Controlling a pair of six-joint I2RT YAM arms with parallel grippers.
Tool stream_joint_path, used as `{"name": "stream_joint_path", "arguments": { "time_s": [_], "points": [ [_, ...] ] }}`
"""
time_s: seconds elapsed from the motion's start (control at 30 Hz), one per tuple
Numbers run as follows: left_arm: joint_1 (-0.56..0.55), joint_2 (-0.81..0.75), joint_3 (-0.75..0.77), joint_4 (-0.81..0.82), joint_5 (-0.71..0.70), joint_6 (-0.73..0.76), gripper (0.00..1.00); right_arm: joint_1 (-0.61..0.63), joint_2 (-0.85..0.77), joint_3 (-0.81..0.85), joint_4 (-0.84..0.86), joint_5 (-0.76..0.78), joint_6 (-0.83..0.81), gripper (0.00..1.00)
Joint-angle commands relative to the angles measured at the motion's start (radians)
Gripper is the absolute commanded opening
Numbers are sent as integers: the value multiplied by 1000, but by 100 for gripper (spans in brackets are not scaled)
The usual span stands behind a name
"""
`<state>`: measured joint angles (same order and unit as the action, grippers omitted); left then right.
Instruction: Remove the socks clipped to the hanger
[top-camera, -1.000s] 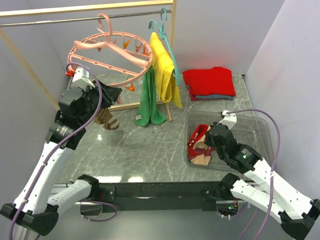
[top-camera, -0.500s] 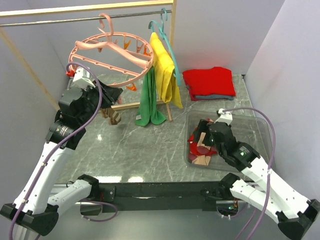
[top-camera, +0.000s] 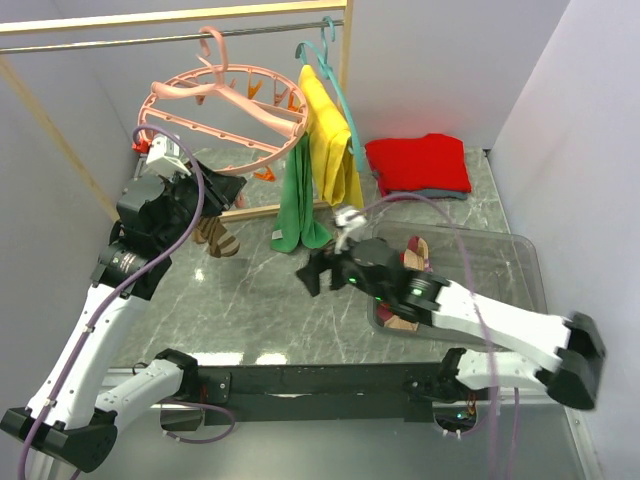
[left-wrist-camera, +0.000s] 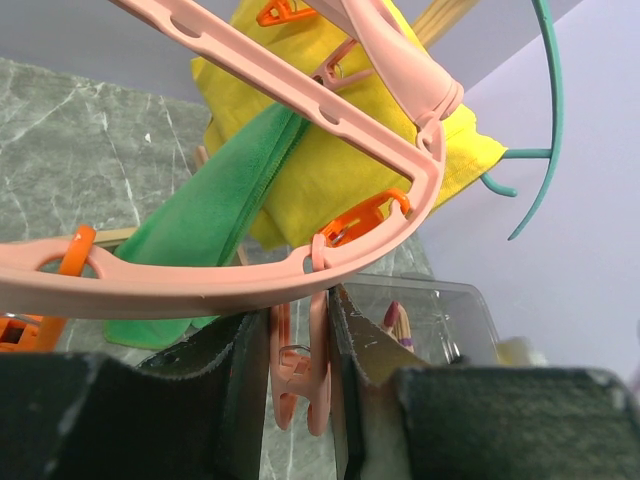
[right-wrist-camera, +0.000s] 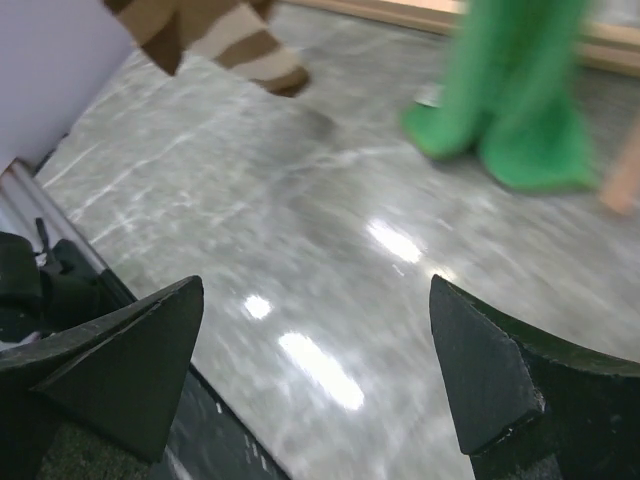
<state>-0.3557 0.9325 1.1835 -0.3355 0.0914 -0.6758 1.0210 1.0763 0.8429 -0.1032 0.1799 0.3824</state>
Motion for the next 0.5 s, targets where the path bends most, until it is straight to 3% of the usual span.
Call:
{"name": "stream_joint_path", "arguments": {
  "time_s": [0.0,0.2,0.47],
  "points": [
    [-2,-15,-13,20,71,-18,19,33,187,57,347,-166,-77,100],
    [0,-15,-12,16,71,-19,19,93,414,146,551,-117,-94,94],
    [0,-18,-9,19,82,-25,19,108,620,292,576,-103,-135,95]
  ]
}}
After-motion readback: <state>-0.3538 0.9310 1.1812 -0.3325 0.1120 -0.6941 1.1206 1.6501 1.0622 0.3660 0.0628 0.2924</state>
